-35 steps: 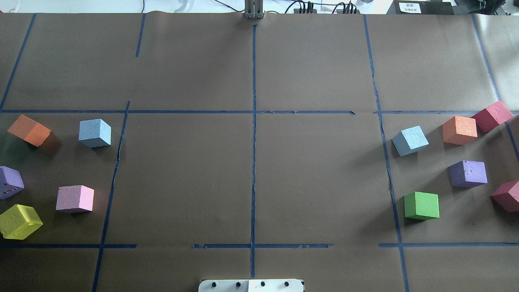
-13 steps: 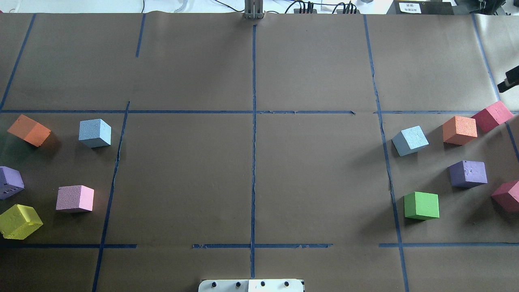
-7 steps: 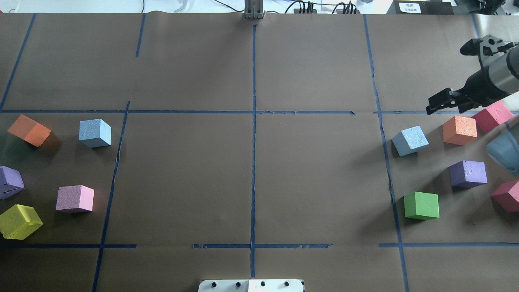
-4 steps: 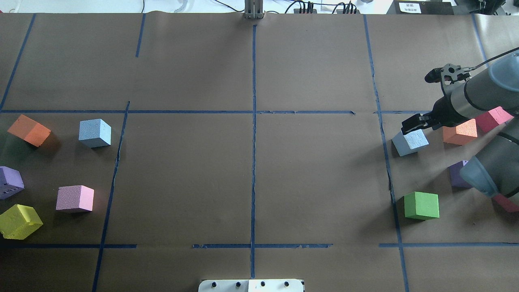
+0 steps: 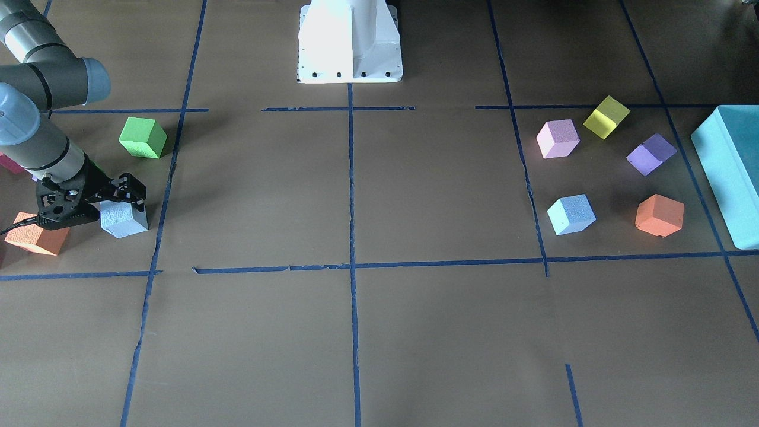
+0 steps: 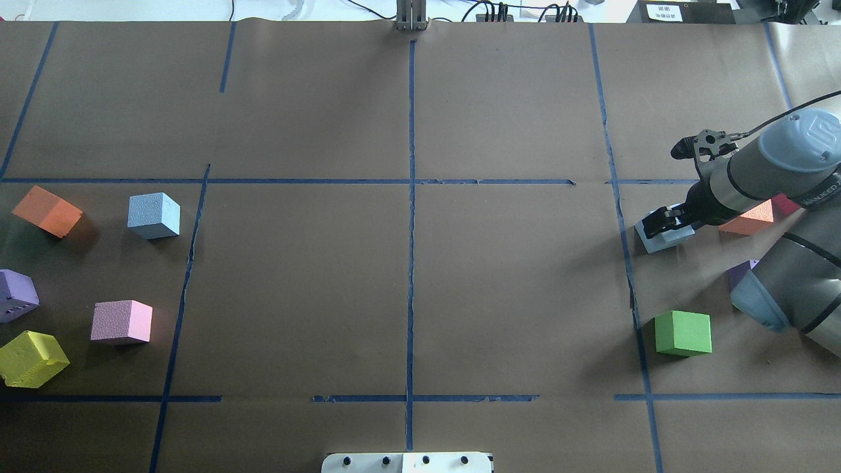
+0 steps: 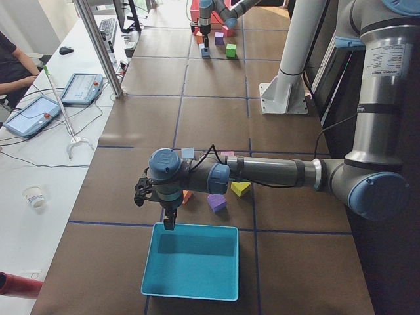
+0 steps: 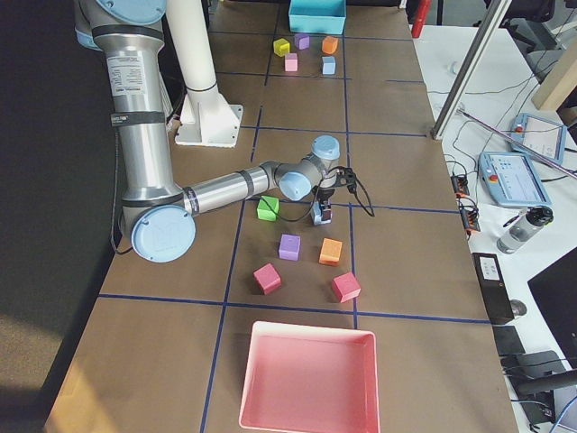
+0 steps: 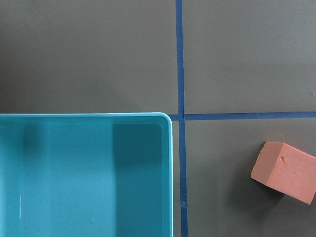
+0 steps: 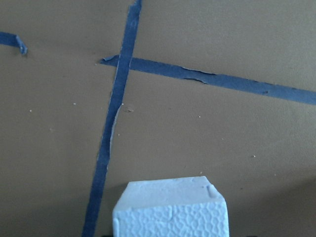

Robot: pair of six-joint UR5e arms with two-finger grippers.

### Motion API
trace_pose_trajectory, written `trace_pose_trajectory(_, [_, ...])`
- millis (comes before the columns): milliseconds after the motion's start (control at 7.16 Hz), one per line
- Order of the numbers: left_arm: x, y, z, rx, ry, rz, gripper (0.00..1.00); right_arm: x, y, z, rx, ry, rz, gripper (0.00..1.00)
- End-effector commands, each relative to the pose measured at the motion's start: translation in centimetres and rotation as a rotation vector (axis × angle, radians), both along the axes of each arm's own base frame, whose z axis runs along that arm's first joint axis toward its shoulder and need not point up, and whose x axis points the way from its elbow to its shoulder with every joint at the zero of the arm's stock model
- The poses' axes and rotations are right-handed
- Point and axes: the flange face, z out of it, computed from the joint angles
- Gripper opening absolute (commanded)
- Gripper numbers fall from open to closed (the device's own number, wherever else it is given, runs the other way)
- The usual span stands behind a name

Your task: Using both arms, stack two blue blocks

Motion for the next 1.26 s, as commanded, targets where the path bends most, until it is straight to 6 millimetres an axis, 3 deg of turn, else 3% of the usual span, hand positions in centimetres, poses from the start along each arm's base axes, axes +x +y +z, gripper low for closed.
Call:
trace_pose_trajectory(0, [0.0,-0.1,-0.1,0.001,0.000,0.000,1.00,-0.1,0.1,-0.4,0.011,-0.008,-0.013,0.14])
trace_pose_trajectory(140, [0.0,-0.1,-0.1,0.001,0.000,0.000,1.00,0.3,-0.1,-1.1,0.021,-0.017,-0.006,0.02])
trace_pose_trajectory(279, [0.0,-0.1,-0.1,0.001,0.000,0.000,1.00,1.7,-0.3,-3.5,0.034,-0.046,0.010,0.00])
trace_pose_trajectory(419, [0.0,-0.1,-0.1,0.001,0.000,0.000,1.00,2.2,-2.0,-8.4,0.011,-0.073,0.017,0.00])
trace_pose_trajectory(559, [0.0,-0.1,-0.1,0.004,0.000,0.002,1.00,0.9,-4.1,-14.1,-0.018,-0.053,0.025,0.00])
trace_pose_trajectory(838, [0.0,-0.1,-0.2,0.008,0.000,0.003,1.00,-5.6,-4.1,-23.0,-0.068,-0.058,0.029,0.00])
trace_pose_trajectory(978, [0.0,-0.1,-0.2,0.008,0.000,0.003,1.00,-10.2,-3.4,-26.3,-0.102,-0.063,0.067,0.00])
trace_pose_trajectory(1118, [0.0,-0.1,-0.2,0.008,0.000,0.003,1.00,-16.2,-2.8,-30.2,-0.162,-0.059,0.129,0.00])
